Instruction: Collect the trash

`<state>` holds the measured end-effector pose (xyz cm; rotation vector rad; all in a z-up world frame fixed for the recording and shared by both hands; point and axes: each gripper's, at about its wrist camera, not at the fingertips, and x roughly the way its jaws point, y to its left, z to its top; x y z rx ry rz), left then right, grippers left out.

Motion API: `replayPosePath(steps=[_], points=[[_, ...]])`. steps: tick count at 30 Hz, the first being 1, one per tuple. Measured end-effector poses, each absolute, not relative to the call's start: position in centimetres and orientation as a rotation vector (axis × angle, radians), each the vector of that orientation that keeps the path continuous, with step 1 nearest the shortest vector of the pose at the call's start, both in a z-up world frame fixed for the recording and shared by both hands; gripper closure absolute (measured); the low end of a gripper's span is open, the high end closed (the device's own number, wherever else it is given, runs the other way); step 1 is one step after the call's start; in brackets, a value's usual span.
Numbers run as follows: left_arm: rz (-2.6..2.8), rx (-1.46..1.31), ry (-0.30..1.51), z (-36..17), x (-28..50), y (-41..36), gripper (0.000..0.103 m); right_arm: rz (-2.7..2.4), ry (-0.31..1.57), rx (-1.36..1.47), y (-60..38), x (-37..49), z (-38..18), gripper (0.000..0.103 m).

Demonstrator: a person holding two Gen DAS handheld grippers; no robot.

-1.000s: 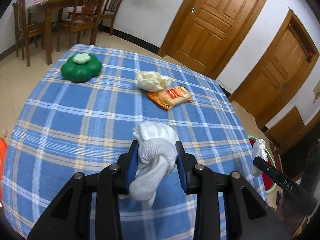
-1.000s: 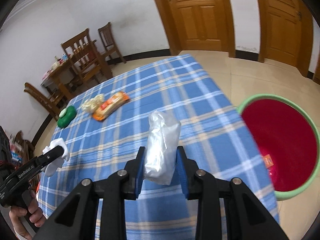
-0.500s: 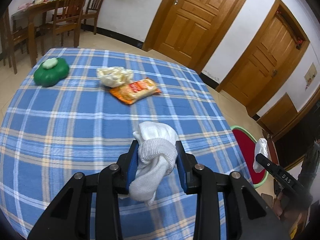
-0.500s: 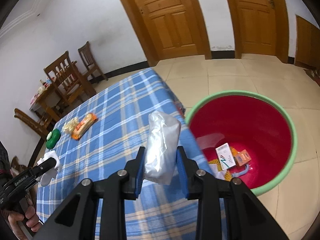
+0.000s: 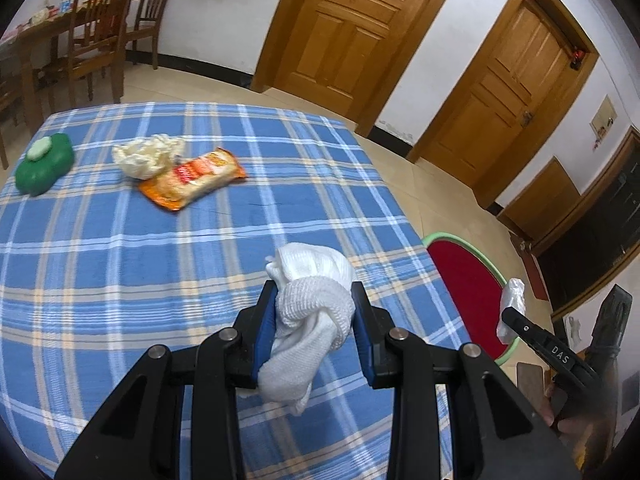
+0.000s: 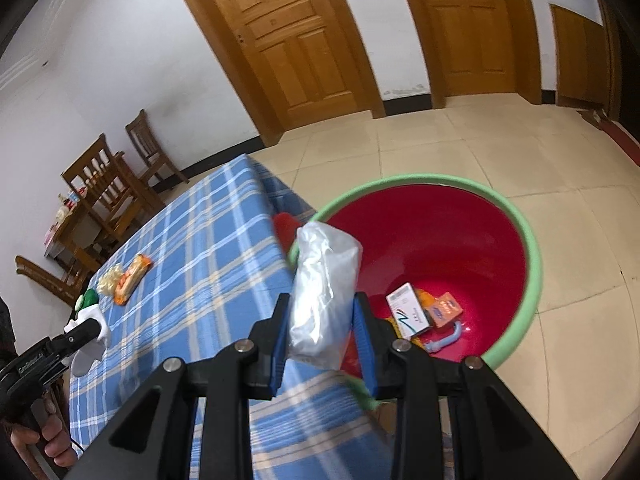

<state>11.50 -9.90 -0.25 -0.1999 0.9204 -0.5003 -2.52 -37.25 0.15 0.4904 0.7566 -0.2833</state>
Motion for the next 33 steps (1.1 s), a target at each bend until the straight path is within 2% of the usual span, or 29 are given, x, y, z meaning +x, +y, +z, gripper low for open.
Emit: replayPosePath(steps=[17, 19, 21, 29, 33], points=[[-0.623, -0.13, 0.939, -0.3, 11.6, -16.4, 0.068, -0.367, 0.796, 0.57, -41.7, -3.4, -2.4, 0.067], [-0.643, -0.117, 0.939, -0.2, 11.6, -17.4, 0.068, -0.366, 0.794, 0.573, -41.9, -3.5, -2.4, 0.063], [-0.661, -0.103, 0.941, -0.2, 11.5, -18.3, 0.068, -0.369, 0.791, 0.576, -42.1, -3.6, -2.4, 0.053], [-0.74, -0.024, 0.947, -0.1, 11.0, -22.7, 0.068, -0.386, 0.764, 0.587, -43.0, -4.6, -1.5, 0.051], [-0.783, 0.017, 0.944, -0.2, 10.6, -25.2, 0.068, -0.405, 0.748, 0.59, -43.6, -5.4, -1.1, 0.044]])
